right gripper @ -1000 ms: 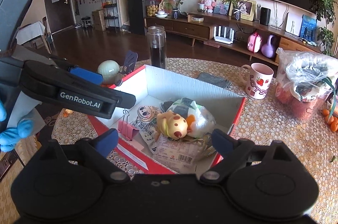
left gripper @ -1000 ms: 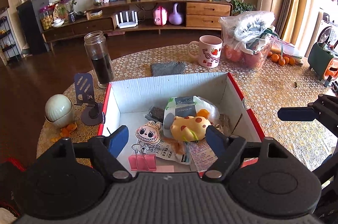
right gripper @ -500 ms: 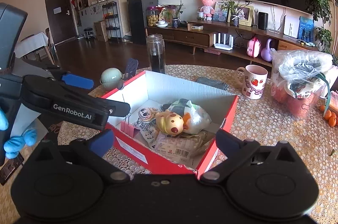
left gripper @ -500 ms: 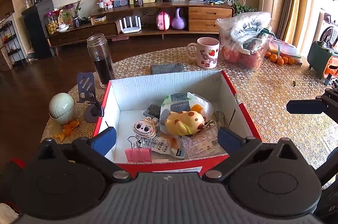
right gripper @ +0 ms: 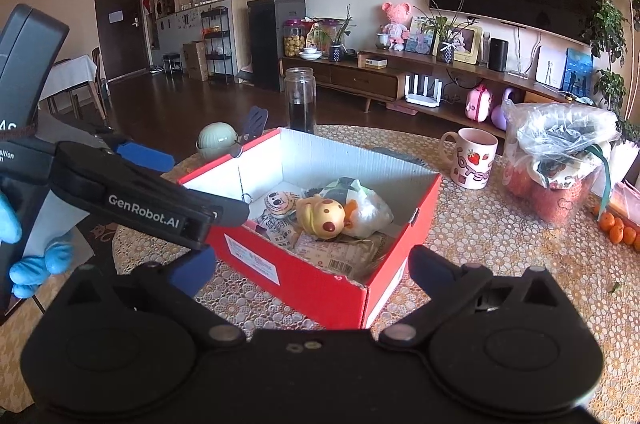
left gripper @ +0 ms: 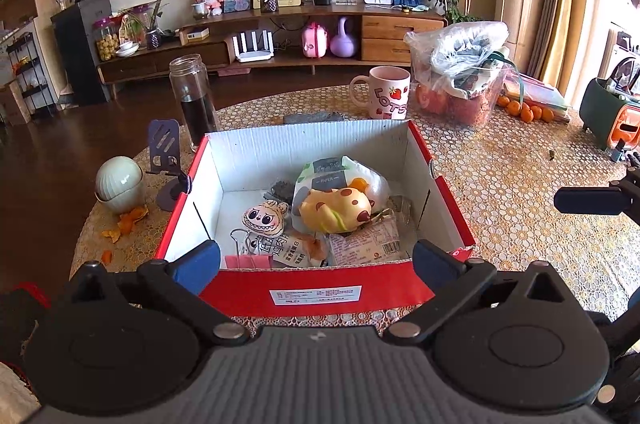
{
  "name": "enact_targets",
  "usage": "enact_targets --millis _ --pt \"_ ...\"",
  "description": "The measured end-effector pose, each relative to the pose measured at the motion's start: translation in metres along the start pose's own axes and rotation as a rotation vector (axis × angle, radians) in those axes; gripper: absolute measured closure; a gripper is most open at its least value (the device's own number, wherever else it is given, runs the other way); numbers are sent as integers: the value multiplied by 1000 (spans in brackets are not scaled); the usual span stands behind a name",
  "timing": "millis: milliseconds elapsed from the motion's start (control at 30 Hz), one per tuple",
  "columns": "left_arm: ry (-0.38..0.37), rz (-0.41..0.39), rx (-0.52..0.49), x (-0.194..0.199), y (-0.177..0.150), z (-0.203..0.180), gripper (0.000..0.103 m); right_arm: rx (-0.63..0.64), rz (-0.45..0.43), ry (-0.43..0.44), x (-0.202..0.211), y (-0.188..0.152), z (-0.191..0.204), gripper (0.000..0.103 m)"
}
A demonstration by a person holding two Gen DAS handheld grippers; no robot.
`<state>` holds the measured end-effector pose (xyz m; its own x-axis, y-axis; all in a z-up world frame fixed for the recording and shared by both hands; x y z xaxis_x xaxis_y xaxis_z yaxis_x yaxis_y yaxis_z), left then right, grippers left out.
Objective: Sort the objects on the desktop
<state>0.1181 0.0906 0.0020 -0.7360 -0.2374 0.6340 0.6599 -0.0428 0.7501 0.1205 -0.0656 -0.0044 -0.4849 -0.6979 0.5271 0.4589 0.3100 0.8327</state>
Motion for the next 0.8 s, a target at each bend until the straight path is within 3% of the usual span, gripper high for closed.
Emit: enact_targets --millis 400,800 --pt "6 5 25 8 3 1 0 -163 -59 -21 21 1 -28 0" --pt "10 25 41 7 0 5 0 -190 -56 -55 22 -4 -39 1"
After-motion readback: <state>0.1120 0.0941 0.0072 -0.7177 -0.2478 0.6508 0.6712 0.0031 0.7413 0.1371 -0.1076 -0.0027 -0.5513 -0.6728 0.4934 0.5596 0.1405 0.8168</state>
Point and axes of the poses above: each gripper's, at about its wrist camera, not at the fingertips, and x roughly against the way its jaws point, z to its left, y to its top, the point moved 7 cm from there along -x, roughly the way its jaws point, and after that the axes turned 12 degrees about y, right-handed, at the moved point
